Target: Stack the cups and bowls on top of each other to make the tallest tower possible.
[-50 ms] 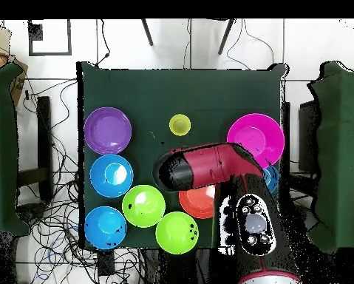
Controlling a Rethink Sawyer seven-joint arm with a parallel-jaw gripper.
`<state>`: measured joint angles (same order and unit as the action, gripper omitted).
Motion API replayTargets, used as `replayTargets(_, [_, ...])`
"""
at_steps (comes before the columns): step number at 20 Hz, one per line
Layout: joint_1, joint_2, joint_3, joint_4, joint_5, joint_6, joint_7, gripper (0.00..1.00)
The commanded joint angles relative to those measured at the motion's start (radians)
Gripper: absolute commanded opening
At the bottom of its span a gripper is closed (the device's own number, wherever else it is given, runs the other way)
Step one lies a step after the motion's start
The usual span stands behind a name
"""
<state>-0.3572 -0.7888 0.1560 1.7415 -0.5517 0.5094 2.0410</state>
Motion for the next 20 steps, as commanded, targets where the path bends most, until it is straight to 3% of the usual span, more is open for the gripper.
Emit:
replayTargets(1, [-0.008, 0.030, -0.056, 0.215, 0.085, -0.210, 0.307, 1.00])
replayTargets(4, [-0.036, 0.013, -0.052, 0.262, 0.145, -0.179, 0.282, 1.00])
replayTargets(6, [-0.082, 0.020, -0.014, 0.284, 0.186, -0.217, 0.268, 1.00])
replayTargets(8, [-0.083, 0.008, -0.034, 0.286, 0.239, -0.125, 0.270, 1.00])
replayTargets(14, [-0.095, -0.072, -0.089, 0.316, 0.278, 0.011, 0.209, 1.00])
replayTargets(20, [-0.108, -0.131, -0.102, 0.349, 0.268, 0.024, 0.170, 1.00])
